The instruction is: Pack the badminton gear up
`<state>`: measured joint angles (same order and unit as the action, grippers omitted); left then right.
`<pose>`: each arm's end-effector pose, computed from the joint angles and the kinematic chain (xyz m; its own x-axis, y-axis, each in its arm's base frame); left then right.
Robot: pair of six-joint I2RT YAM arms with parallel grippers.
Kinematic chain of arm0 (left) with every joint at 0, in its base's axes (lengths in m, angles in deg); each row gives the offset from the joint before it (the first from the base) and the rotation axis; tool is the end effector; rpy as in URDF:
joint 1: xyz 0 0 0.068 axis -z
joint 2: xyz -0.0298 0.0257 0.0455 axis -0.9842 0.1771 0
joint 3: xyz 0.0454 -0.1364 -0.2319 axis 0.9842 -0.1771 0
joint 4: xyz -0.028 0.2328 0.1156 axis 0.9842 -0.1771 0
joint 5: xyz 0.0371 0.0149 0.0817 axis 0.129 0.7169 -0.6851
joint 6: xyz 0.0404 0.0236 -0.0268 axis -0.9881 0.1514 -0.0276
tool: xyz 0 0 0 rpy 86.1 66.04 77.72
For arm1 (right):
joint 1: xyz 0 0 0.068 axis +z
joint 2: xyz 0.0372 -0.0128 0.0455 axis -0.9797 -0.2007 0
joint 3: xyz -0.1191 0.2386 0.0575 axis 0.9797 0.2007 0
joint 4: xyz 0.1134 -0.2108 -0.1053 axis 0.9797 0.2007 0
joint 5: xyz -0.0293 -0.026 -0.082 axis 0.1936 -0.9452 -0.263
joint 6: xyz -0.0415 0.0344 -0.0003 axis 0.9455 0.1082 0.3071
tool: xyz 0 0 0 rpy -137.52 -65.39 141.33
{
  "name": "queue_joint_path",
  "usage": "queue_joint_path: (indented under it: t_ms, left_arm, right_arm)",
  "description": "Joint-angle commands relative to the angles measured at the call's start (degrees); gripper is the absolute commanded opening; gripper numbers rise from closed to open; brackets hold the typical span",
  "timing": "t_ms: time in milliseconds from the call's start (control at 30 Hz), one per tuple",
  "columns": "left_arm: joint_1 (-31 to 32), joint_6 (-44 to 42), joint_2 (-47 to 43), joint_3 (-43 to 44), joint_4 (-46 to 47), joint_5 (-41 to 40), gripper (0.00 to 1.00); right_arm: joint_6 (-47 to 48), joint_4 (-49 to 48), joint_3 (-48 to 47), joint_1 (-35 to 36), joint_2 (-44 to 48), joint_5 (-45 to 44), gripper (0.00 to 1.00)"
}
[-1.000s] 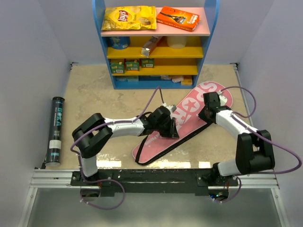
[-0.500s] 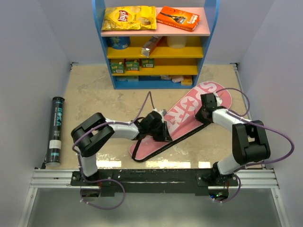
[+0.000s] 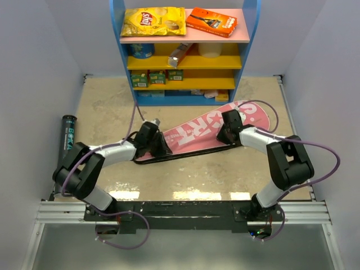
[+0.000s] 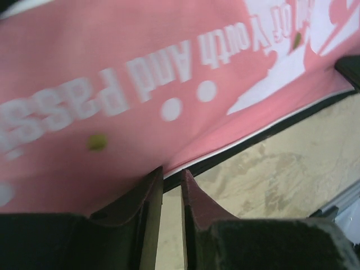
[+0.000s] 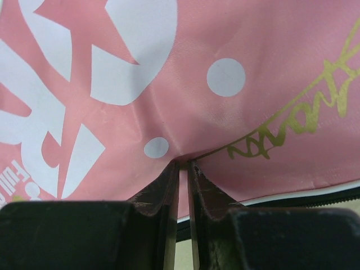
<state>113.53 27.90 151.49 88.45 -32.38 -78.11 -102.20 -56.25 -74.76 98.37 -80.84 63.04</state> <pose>0.2436 -0.1700 0.1482 -0.8908 -0.3227 -0.3200 -0.0782 0.8025 -0.5915 0.2980 0.1026 0.1585 -0.7253 0.4865 -0.4871 0.3675 0.8719 0.3237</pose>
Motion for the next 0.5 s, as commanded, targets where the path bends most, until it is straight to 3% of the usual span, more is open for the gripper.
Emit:
queue_joint_path:
  t_ms: [0, 333, 467]
  left_arm:
    - [-6.7, -5.3, -5.0, -3.2, -6.0, -1.3, 0.24]
    - [-20.6, -10.3, -10.9, -7.9, -8.0, 1.4, 0.24]
    - [-21.7, -10.2, -14.4, -8.1, -8.5, 1.4, 0.24]
  right_arm:
    - [-1.2, 4.2, -0.4, 2.2, -4.0, 1.8, 0.16]
    - [-0.8, 5.7, -5.7, 8.6, -8.6, 2.5, 0.16]
    - [0.4, 7.8, -8.5, 9.2, -9.3, 2.3, 0.16]
